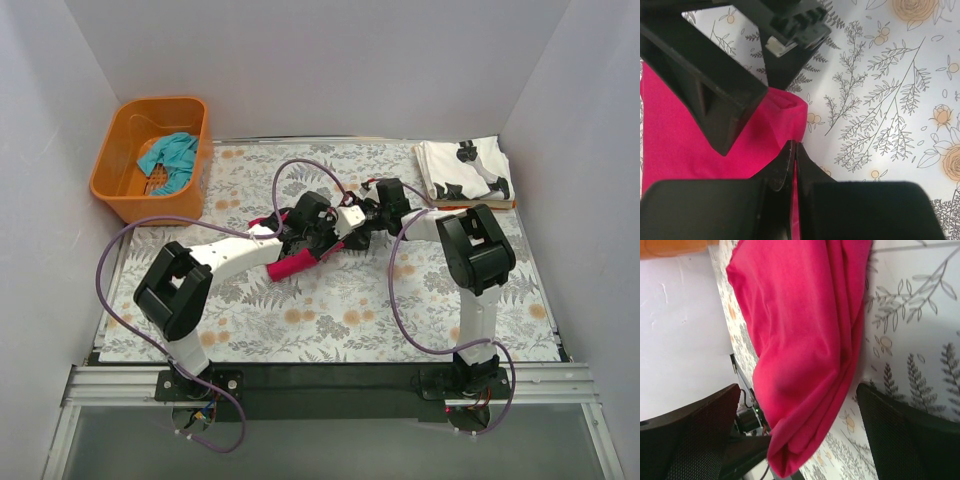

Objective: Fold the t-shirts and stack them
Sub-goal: Neatly place the folded tshirt to the corner

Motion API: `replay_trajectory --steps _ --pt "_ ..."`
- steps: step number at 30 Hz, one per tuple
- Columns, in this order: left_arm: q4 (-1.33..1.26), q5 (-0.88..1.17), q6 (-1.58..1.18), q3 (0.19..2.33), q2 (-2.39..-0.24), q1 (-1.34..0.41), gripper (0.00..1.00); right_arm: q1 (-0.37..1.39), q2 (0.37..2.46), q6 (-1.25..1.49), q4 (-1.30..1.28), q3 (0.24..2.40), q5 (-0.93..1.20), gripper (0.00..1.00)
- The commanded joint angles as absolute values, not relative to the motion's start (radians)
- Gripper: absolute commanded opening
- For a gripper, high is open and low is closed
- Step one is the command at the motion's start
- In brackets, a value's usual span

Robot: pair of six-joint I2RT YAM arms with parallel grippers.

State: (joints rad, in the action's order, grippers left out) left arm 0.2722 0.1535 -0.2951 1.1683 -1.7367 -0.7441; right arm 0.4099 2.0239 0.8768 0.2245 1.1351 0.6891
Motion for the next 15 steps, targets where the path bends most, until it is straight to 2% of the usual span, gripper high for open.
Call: replay_trajectory --steps 1,15 --pt "0.232 0.176 -0.313 1.183 -1.652 -0.744 0.0 0.414 2.074 0.914 0.278 1.169 0.592 0.89" --pt "0.218 0.187 -0.364 1.18 -1.657 -0.741 0.0 0.44 2.147 1.014 0.413 1.141 0.488 0.87"
